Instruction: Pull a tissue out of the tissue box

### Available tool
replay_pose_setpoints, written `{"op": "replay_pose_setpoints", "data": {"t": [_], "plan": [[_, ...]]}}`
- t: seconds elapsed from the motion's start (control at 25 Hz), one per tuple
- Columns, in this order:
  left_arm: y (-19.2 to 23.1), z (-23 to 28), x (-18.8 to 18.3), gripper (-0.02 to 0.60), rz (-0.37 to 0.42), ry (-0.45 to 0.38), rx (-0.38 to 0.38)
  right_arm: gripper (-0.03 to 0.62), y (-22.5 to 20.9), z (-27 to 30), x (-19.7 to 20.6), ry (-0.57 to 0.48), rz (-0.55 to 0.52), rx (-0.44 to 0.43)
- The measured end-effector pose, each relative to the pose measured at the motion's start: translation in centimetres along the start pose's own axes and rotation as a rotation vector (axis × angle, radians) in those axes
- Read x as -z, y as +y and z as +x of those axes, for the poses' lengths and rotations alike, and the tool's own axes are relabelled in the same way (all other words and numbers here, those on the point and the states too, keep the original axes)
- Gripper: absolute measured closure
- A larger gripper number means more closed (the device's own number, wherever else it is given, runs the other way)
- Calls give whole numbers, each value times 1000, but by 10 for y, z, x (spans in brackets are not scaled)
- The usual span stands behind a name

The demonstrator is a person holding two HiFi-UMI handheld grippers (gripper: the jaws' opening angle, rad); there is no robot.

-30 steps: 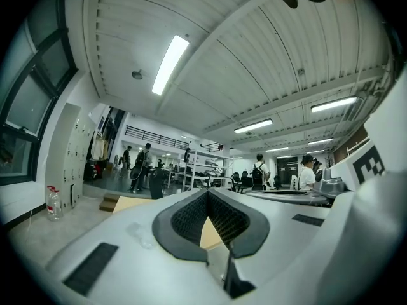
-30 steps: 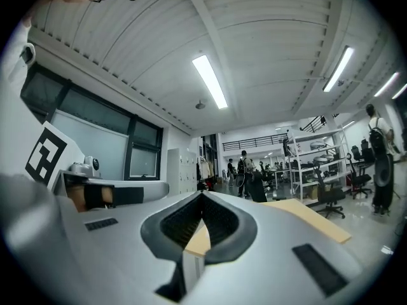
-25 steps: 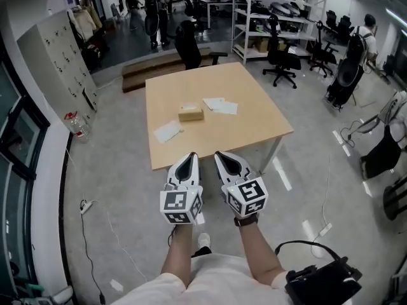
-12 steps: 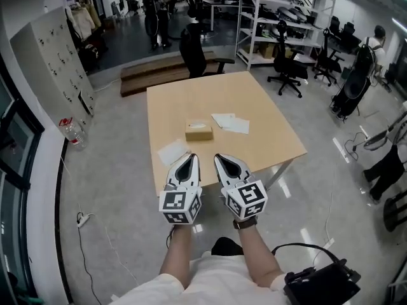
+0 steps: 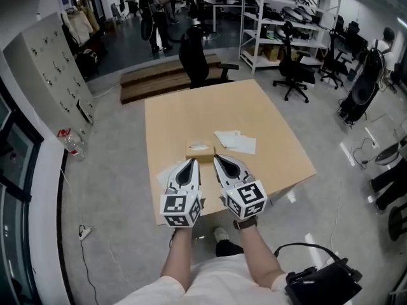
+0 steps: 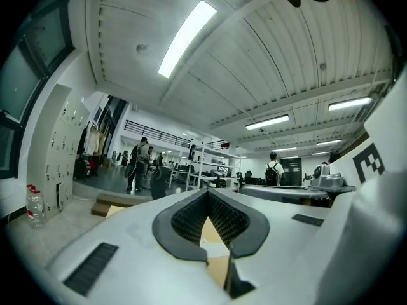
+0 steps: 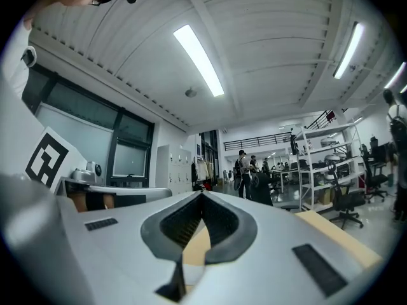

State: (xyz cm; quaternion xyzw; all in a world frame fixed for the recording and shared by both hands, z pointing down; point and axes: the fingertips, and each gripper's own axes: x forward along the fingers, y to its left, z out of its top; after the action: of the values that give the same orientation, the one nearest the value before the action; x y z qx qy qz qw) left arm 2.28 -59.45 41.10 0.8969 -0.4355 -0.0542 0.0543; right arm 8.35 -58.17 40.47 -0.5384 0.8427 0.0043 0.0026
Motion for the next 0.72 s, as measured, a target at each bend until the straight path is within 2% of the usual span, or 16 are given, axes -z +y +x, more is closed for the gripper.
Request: {"op": "replay_pose_setpoints", "data": {"t": [0.36,0.72], "plan": [[35,114,-12,581,20,-1,-45,592,-83,92,-12,0,4,-63],[83,165,14,580,15,42,-129,592,-114,157,24,52,39,-131]]}}
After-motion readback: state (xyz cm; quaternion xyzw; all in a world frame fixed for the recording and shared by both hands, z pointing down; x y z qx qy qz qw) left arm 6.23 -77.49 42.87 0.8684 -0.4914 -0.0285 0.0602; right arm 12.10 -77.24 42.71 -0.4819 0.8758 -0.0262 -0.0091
